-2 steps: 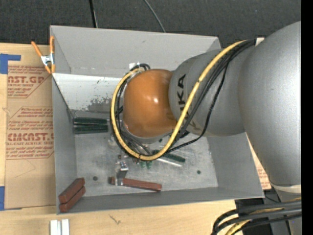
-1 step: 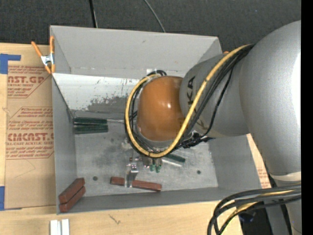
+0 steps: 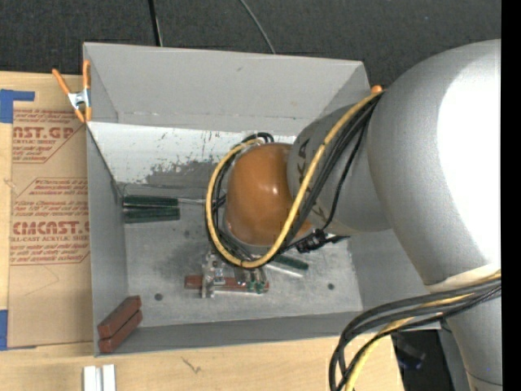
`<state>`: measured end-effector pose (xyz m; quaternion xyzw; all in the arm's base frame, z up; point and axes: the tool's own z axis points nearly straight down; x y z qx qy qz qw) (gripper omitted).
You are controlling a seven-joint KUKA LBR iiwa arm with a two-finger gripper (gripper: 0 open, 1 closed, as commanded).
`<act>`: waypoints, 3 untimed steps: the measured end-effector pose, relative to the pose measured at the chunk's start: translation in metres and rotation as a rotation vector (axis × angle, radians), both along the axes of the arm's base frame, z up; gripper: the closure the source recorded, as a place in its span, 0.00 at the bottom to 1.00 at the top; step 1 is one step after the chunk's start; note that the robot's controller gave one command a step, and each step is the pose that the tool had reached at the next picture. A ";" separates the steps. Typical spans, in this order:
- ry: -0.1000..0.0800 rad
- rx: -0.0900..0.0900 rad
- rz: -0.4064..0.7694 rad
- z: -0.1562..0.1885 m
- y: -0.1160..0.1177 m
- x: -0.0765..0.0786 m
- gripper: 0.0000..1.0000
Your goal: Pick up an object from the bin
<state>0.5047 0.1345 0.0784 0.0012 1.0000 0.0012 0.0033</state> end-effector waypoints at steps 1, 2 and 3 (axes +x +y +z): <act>0.000 0.000 0.000 0.000 0.000 0.000 1.00; 0.009 -0.002 -0.080 0.198 0.015 -0.004 1.00; 0.001 0.000 -0.082 0.208 0.016 -0.003 1.00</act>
Offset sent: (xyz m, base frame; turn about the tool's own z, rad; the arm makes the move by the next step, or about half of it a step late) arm -0.0035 0.0153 0.2049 0.0838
